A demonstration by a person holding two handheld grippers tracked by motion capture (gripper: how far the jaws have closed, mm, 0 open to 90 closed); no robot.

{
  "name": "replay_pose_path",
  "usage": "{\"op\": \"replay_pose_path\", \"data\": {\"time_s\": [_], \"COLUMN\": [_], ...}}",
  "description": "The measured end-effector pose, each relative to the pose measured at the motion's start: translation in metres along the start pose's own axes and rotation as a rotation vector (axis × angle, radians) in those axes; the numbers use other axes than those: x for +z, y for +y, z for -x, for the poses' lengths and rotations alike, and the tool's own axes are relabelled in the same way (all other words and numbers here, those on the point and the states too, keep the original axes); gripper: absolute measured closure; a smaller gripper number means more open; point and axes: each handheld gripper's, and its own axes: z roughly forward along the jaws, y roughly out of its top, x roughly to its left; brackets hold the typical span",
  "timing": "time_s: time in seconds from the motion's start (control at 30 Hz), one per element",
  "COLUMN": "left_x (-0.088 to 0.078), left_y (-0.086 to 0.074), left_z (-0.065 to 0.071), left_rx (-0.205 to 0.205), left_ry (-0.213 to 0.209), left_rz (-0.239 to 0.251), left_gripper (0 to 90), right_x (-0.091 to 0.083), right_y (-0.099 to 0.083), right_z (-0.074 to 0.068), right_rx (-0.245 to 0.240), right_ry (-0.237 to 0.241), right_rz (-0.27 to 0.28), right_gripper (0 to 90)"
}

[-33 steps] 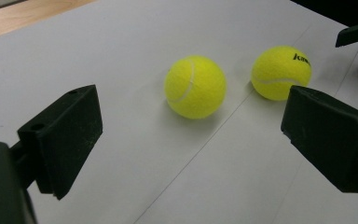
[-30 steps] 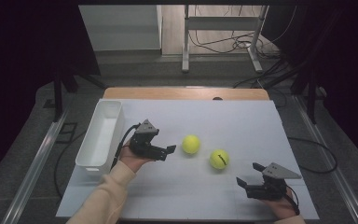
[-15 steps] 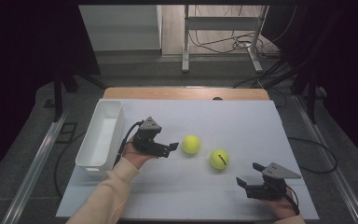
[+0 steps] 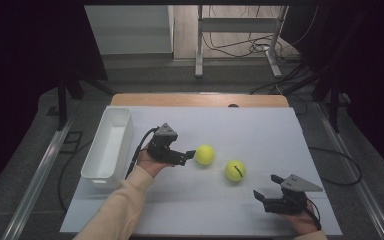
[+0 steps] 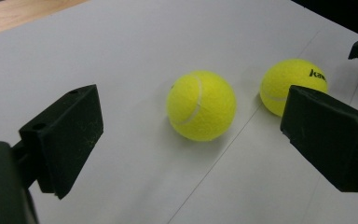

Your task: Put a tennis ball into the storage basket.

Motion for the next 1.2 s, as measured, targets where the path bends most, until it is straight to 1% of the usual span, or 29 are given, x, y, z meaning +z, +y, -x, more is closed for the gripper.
{"op": "replay_pose_path", "data": {"time_s": [0.2,0.57,0.77,0.93,1.03,1.2], "left_x": [0.008,0.023,0.029,0.035,0.04,0.05], "left_y": [0.002,0.005,0.009,0.011,0.013,0.014], "left_z": [0.0,0.002,0.003,0.003,0.002,0.002], "left_rx": [0.008,0.017,0.023,0.014,0.003,-0.001], "left_ry": [0.004,-0.017,-0.02,-0.024,-0.031,-0.033], "left_rz": [-0.017,-0.039,-0.053,-0.062,-0.072,-0.089], "left_gripper": [6.5,6.5,6.3,6.3,6.4,6.3], "right_x": [0.0,0.0,0.0,0.0,0.0,0.0], "right_y": [0.0,-0.001,-0.001,-0.001,-0.001,-0.001], "right_z": [0.001,0.002,0.002,0.003,0.003,0.004], "right_rx": [0.003,0.002,0.003,0.002,0.002,0.004], "right_ry": [0.0,-0.001,-0.002,-0.004,-0.006,-0.007], "right_rz": [0.002,0.001,0.0,0.0,-0.001,-0.002], "right_gripper": [12.8,12.8,12.9,12.9,12.9,13.0]}}
